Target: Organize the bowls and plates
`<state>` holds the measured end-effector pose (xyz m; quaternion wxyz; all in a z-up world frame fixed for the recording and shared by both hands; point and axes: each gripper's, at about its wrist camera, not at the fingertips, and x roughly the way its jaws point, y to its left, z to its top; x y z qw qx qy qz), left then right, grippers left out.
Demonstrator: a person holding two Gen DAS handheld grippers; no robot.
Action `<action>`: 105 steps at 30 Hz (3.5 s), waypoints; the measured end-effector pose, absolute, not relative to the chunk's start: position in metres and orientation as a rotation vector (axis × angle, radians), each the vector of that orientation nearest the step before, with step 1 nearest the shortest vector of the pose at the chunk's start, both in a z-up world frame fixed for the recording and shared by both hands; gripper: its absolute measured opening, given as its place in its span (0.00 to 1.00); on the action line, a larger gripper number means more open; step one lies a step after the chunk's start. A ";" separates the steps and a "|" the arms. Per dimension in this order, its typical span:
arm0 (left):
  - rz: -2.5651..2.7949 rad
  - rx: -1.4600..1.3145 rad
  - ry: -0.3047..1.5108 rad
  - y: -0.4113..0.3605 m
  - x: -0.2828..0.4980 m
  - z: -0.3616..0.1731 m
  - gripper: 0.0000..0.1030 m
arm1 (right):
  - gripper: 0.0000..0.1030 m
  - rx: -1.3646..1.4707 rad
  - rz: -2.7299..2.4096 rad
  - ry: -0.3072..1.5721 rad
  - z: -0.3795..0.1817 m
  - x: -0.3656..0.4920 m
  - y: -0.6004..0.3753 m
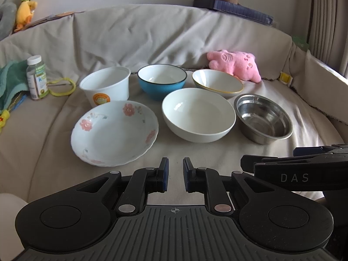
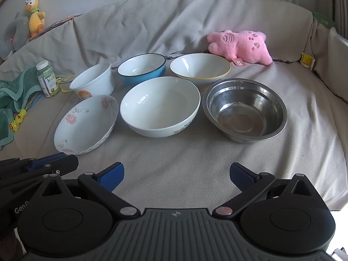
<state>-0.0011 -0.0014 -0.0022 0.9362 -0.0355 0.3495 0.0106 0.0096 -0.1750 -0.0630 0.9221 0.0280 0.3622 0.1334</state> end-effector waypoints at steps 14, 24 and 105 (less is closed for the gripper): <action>0.023 -0.075 0.713 -0.001 -0.002 -0.002 0.17 | 1.00 0.058 0.275 0.745 -0.064 0.009 -0.175; 0.019 -0.084 0.719 0.002 0.000 -0.006 0.17 | 1.00 0.060 0.264 0.747 -0.067 0.010 -0.173; -0.045 -0.373 0.868 0.267 0.217 -0.084 0.37 | 0.52 0.012 0.430 0.818 -0.129 0.107 0.024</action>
